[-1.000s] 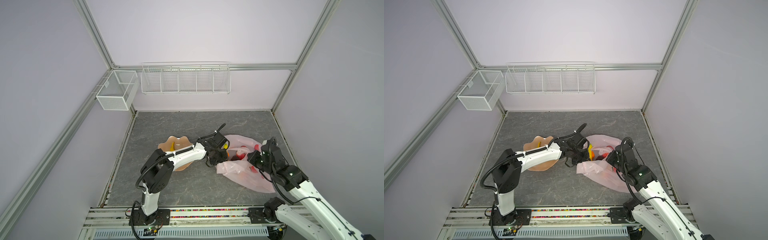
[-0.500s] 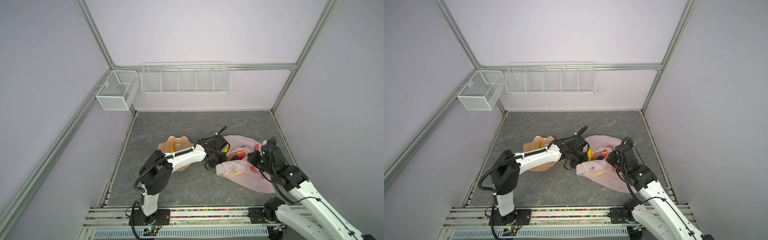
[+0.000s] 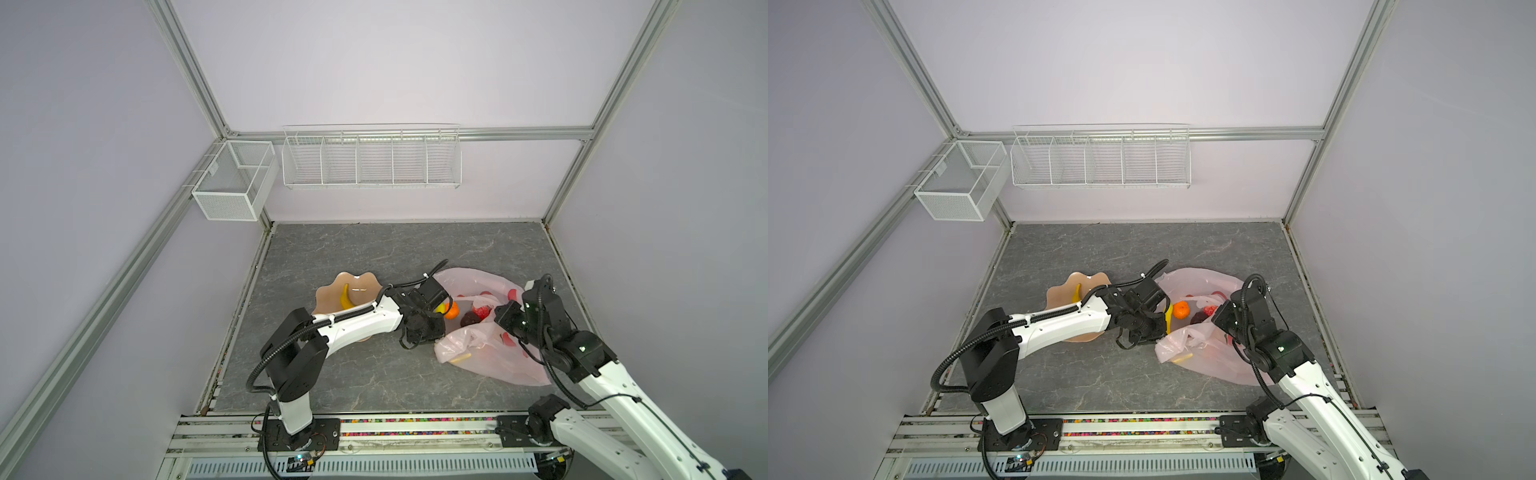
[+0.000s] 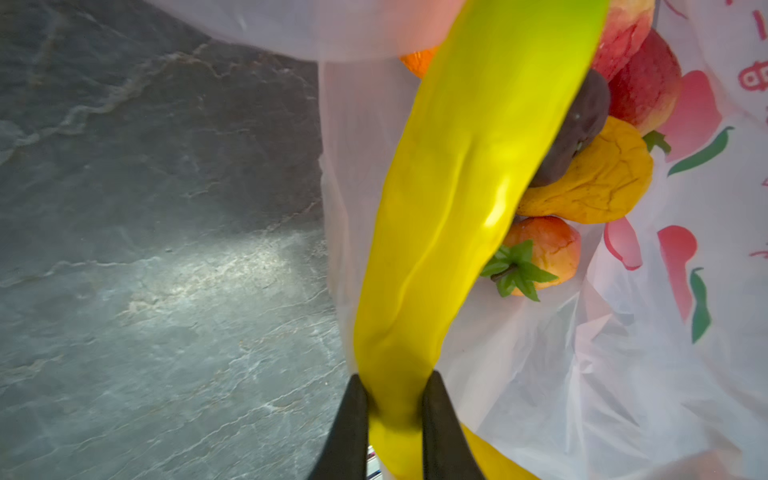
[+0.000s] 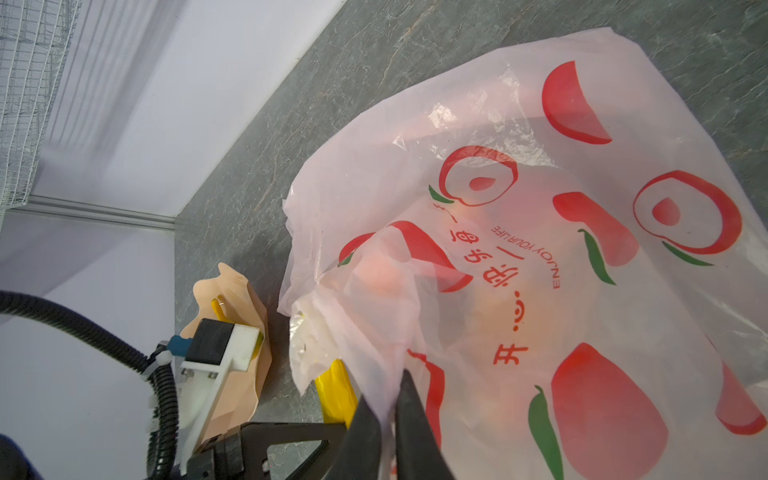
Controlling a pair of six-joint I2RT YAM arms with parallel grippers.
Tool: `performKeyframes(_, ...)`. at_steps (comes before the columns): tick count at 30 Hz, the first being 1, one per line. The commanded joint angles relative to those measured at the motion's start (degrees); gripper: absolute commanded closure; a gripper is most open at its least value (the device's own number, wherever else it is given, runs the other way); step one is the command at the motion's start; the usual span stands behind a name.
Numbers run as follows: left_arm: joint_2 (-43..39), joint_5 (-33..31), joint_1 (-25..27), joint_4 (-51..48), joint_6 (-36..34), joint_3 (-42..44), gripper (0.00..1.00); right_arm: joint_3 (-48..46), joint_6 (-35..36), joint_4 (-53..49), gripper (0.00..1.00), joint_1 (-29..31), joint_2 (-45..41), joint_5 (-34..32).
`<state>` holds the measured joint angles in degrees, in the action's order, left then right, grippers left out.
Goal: Place the fruits into the plastic bag
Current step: 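Lower the banana into the bag and open the left gripper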
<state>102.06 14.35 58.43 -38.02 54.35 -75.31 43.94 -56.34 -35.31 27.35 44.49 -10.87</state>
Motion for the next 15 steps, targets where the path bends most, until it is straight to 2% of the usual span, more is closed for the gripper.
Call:
performKeyframes(1,1.4,0.8,1.1,-1.2,-1.2,-1.1,1.0,0.7,0.1,-0.7,0.88,-0.4,-0.1,0.4)
performKeyframes(6,5.6,2.8,1.2,-1.7,-3.2,-5.5,1.0,0.7,-0.2,-0.8,0.88,-0.4,-0.3,0.3)
performKeyframes(15,17.6,6.3,1.1,-5.4,-7.6,-21.1,1.0,0.7,-0.4,-0.8,0.88,-0.4,-0.6,0.7)
